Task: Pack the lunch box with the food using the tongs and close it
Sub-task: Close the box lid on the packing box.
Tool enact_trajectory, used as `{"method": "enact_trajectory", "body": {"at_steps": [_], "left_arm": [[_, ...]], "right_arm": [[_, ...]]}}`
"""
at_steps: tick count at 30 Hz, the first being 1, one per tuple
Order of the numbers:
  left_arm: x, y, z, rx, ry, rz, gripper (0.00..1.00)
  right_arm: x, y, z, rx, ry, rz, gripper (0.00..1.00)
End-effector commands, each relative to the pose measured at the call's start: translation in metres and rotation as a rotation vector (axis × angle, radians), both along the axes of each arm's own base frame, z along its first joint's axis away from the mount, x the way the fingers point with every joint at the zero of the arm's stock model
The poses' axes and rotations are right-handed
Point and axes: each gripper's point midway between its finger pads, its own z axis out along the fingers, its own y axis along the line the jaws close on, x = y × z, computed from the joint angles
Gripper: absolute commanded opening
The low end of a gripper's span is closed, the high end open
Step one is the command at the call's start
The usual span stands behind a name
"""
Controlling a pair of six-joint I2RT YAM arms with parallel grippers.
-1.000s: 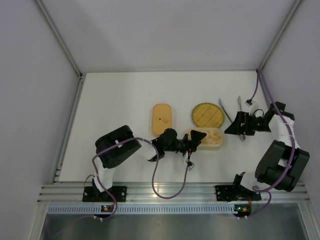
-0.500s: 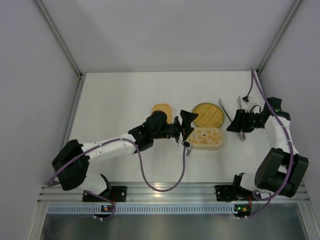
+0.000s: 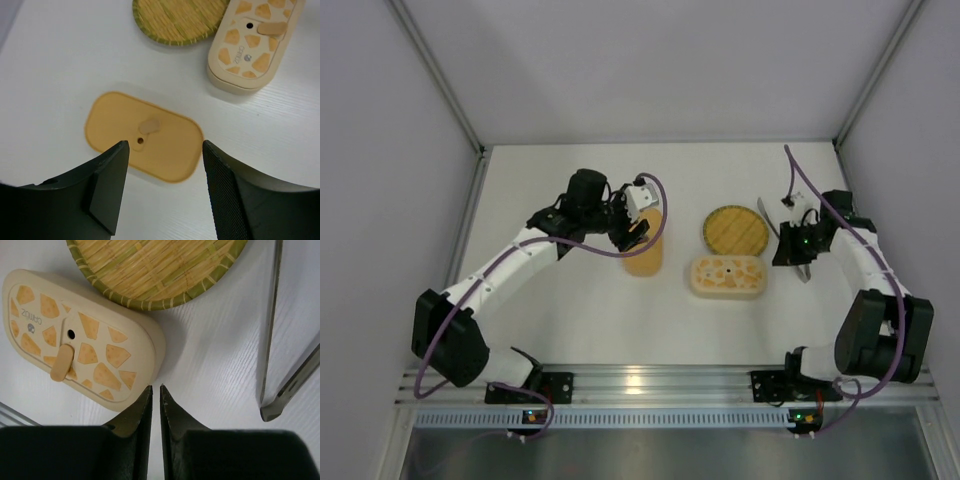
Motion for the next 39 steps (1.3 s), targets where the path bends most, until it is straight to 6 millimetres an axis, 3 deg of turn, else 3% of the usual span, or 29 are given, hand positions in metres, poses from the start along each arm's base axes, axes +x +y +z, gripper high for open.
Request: {"method": "enact_trajectory", "body": {"at_steps": [1,10,22,31,38,39], "left_arm": [[-0.029,0.004,-0.029,-0.050,0.273,0.059,0.65],[-0.034,0.008,-0.035,-0.047,0.327,0.101,0.66],[-0.024,0.009,-0.044,-0.052,0.382,0.165,0.66],[-0.019,0.008,-0.053,-0.061,0.424,0.208,0.68],[-0.009,-0.008,-0.076,-0.020,0.524,0.299,0.61],[-0.009,-0.012,-0.087,0.001,0.545,0.304,0.58]], "right_arm": [[0.015,-0.002,-0.007,-0.078,-0.011,-0.006,0.09],[0.015,-0.012,-0.027,-0.201,0.069,-0.020,0.06],[0.014,0.016,-0.048,-0.263,0.131,0.083,0.05],[0.015,0.013,-0.043,-0.289,0.114,0.092,0.05],[0.012,0.012,-0.039,-0.297,0.117,0.102,0.06],[0.012,0.011,-0.040,-0.301,0.118,0.103,0.05]]}}
